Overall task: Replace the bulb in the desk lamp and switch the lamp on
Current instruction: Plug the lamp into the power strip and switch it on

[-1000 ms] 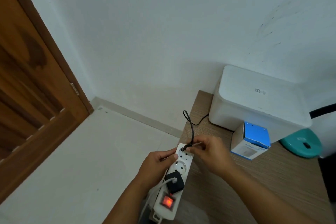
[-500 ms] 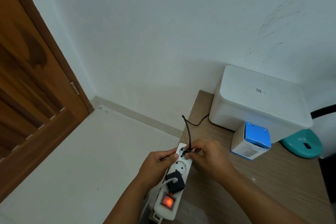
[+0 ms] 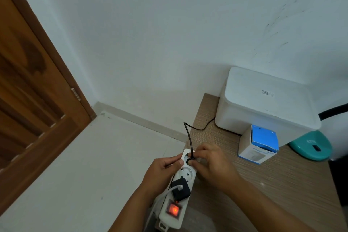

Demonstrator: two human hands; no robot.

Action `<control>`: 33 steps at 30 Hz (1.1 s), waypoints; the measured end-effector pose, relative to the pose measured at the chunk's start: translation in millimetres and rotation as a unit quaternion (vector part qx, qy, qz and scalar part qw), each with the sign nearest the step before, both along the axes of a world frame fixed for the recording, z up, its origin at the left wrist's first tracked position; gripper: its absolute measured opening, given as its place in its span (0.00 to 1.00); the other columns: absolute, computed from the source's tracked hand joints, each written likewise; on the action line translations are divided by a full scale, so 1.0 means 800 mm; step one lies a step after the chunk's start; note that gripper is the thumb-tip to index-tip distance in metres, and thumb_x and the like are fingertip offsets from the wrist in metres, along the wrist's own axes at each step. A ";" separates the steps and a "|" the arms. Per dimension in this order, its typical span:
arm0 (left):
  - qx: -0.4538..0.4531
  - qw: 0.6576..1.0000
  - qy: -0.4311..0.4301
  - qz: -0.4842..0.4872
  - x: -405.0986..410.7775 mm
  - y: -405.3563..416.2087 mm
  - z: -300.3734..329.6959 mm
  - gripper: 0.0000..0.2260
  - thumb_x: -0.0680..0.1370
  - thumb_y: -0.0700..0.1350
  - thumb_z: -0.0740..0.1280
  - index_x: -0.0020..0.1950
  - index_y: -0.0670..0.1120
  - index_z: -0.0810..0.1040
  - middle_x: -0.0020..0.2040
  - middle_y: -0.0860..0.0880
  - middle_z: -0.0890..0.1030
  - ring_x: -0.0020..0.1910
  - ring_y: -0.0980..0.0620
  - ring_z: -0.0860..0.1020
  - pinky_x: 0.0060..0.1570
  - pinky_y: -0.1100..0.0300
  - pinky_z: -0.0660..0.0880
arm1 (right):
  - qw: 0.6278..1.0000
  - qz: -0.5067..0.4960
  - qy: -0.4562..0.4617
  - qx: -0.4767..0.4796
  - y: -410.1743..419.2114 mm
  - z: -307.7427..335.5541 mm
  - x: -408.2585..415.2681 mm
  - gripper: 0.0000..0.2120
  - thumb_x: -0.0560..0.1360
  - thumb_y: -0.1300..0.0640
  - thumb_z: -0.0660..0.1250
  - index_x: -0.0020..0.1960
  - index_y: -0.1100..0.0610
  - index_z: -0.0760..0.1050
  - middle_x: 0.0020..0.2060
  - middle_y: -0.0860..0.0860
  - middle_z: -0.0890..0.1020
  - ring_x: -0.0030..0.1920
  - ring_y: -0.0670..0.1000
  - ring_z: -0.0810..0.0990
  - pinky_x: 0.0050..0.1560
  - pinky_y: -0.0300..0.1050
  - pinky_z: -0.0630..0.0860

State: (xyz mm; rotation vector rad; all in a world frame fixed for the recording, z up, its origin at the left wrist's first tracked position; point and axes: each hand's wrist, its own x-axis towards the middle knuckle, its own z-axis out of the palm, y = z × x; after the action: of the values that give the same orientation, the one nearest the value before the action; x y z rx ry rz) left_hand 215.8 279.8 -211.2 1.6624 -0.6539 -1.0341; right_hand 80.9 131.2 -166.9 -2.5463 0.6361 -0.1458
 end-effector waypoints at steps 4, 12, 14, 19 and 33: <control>0.003 1.000 -0.001 -0.003 0.001 -0.001 0.001 0.11 0.80 0.52 0.68 0.62 0.60 0.82 0.51 0.58 0.87 0.51 0.57 0.85 0.47 0.65 0.79 | 1.000 -0.022 0.003 0.010 0.001 -0.003 0.000 0.13 0.77 0.43 0.65 0.58 0.44 0.80 0.45 0.38 0.71 0.49 0.41 0.67 0.48 0.40 0.68; 0.015 1.000 -0.012 -0.007 0.003 -0.002 0.001 0.11 0.80 0.53 0.68 0.62 0.60 0.82 0.51 0.58 0.87 0.51 0.57 0.85 0.52 0.61 0.81 | 0.998 -0.052 0.017 0.031 0.003 -0.009 0.010 0.12 0.77 0.42 0.63 0.55 0.45 0.81 0.43 0.41 0.73 0.46 0.42 0.70 0.45 0.43 0.71; 0.020 1.000 -0.020 -0.005 0.002 -0.003 0.005 0.10 0.80 0.52 0.69 0.61 0.62 0.83 0.51 0.59 0.87 0.51 0.59 0.84 0.51 0.63 0.80 | 0.997 -0.060 0.017 0.039 0.003 -0.008 0.009 0.12 0.77 0.42 0.64 0.55 0.45 0.80 0.44 0.41 0.74 0.47 0.42 0.70 0.48 0.46 0.73; 0.035 0.995 -0.088 -0.025 0.004 -0.002 0.020 0.11 0.80 0.48 0.70 0.58 0.64 0.83 0.52 0.61 0.86 0.51 0.62 0.84 0.49 0.68 0.78 | 0.995 -0.082 -0.027 0.052 0.015 -0.006 -0.005 0.13 0.76 0.42 0.64 0.60 0.41 0.76 0.49 0.37 0.72 0.51 0.40 0.71 0.51 0.42 0.73; -0.048 0.900 -0.433 0.009 -0.042 -0.014 0.152 0.12 0.80 0.50 0.68 0.62 0.54 0.83 0.59 0.58 0.83 0.57 0.64 0.76 0.59 0.67 0.70 | 0.972 -0.201 -0.111 0.040 0.012 0.030 -0.154 0.18 0.77 0.48 0.66 0.66 0.39 0.70 0.59 0.36 0.71 0.60 0.39 0.71 0.58 0.39 0.72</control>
State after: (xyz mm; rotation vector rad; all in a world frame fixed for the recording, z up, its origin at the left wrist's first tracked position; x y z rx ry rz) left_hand 182.1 268.2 -89.8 2.0069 -1.2281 -0.1787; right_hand -42.2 141.1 -142.6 -2.2523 1.0353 -0.5251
